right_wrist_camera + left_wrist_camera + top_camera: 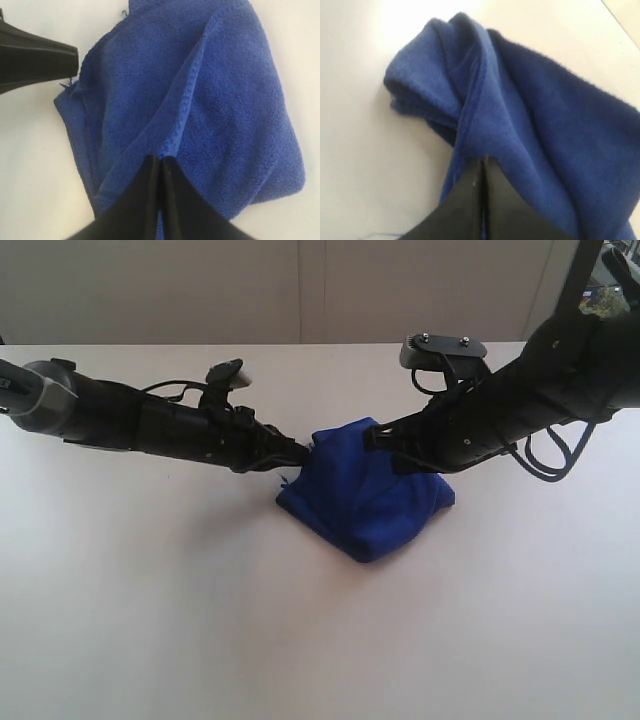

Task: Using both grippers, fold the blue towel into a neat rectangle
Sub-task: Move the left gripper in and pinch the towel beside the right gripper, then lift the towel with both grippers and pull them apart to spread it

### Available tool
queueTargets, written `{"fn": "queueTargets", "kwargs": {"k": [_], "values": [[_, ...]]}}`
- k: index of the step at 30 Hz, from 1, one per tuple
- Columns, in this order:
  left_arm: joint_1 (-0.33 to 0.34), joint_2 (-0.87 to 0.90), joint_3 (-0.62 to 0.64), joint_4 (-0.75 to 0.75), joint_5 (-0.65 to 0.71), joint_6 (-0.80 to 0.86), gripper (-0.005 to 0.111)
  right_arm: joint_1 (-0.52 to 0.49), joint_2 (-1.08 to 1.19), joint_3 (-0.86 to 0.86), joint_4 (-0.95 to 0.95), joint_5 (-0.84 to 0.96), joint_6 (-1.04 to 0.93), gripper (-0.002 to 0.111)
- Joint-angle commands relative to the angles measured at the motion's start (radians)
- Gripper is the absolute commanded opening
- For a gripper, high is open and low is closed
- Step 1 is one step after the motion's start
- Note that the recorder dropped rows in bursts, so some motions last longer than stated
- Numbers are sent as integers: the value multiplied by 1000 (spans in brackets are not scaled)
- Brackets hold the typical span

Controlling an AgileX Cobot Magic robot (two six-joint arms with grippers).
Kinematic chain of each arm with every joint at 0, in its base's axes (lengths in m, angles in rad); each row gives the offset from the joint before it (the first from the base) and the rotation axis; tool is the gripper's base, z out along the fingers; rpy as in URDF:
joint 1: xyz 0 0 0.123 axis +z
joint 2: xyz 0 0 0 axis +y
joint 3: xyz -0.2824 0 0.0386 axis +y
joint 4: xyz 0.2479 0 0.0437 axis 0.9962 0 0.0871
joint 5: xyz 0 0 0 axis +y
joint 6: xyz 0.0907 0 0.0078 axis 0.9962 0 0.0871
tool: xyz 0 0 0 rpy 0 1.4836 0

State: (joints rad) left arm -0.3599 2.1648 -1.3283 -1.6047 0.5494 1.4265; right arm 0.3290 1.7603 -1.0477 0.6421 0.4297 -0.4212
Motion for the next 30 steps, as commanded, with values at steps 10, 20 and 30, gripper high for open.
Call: {"fn": "queueTargets", "kwargs": {"k": [10, 20, 30], "values": [[-3, -25, -11, 109, 10, -62, 45, 1, -12, 1, -11, -7, -12, 0], [-73, -25, -11, 179, -132, -62, 46, 1, -12, 1, -11, -7, -12, 0], [-86, -25, -11, 197, -231, -62, 27, 1, -12, 1, -11, -3, -12, 0]]}}
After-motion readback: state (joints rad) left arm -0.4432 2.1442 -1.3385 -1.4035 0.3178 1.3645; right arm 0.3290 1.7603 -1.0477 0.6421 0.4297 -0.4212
